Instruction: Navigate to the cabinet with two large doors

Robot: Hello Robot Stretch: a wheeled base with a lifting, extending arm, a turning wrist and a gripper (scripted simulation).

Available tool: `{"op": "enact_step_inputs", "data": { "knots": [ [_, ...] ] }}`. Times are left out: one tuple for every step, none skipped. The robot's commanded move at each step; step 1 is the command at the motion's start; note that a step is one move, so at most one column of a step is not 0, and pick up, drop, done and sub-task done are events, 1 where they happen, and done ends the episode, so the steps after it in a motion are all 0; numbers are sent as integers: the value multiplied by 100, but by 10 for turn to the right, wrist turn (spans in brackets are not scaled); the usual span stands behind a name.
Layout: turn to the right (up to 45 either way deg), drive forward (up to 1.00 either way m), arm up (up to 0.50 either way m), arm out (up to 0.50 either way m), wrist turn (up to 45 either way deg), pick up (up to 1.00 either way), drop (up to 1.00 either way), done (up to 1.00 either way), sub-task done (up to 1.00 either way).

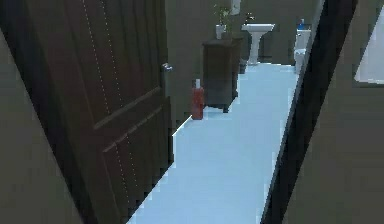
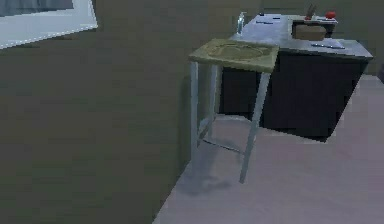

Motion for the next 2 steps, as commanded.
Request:
{"op": "enact_step_inputs", "data": {
  "knots": [
    [0, 75, 0, 0, 0, 0, 0, 0, 0],
    [300, 0, 0, 0, 0, 0, 0, 0, 0]
  ]
}}
